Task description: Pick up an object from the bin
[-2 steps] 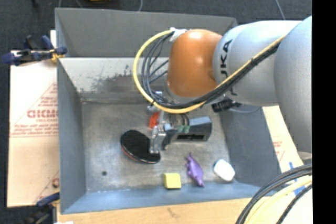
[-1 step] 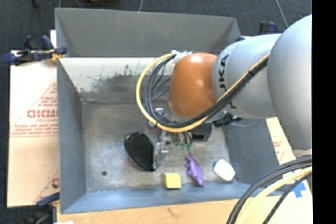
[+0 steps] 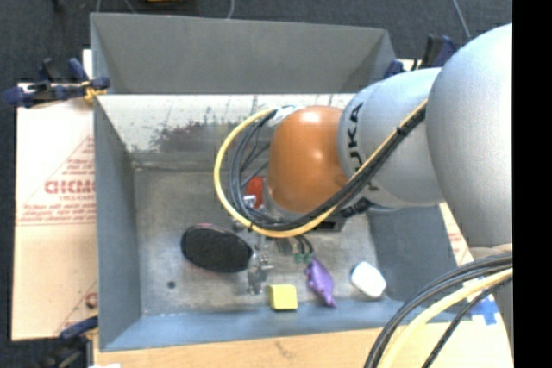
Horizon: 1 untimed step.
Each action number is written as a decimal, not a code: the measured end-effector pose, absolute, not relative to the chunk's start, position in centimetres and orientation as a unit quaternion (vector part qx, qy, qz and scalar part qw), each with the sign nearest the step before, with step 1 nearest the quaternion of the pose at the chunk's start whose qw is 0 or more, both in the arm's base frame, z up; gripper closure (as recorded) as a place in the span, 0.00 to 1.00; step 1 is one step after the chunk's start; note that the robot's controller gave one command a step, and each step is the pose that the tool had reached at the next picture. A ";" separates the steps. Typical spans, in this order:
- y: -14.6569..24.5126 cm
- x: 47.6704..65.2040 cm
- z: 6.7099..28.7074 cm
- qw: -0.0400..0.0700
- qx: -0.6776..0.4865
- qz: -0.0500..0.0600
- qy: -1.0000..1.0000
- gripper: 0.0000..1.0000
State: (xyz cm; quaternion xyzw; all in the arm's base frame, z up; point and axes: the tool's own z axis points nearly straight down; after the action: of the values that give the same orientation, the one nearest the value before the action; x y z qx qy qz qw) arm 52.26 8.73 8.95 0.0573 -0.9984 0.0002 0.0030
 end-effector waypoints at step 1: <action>13.3 50.4 7.3 -0.005 0.011 -0.001 -1.000 1.00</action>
Offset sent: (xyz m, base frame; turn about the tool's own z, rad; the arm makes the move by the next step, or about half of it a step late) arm 0.0000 0.0000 0.0000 0.0000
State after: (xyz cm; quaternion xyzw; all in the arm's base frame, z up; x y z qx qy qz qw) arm 50.42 13.29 7.33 0.0106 -0.9999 -0.0011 -0.0046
